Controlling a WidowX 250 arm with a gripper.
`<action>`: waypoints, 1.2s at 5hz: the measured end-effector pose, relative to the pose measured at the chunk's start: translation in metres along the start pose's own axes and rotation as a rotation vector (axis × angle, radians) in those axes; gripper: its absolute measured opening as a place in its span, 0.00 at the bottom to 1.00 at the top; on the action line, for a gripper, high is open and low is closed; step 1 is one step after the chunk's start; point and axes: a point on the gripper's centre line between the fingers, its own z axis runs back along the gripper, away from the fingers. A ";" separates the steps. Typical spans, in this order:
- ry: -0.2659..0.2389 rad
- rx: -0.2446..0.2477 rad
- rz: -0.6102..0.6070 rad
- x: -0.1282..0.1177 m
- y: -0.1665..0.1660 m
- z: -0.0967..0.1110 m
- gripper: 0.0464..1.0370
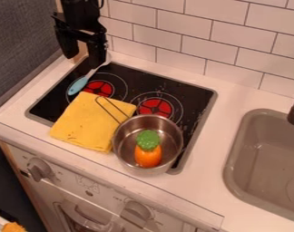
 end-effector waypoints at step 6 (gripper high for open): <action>-0.055 -0.069 -0.376 -0.043 -0.171 -0.015 0.96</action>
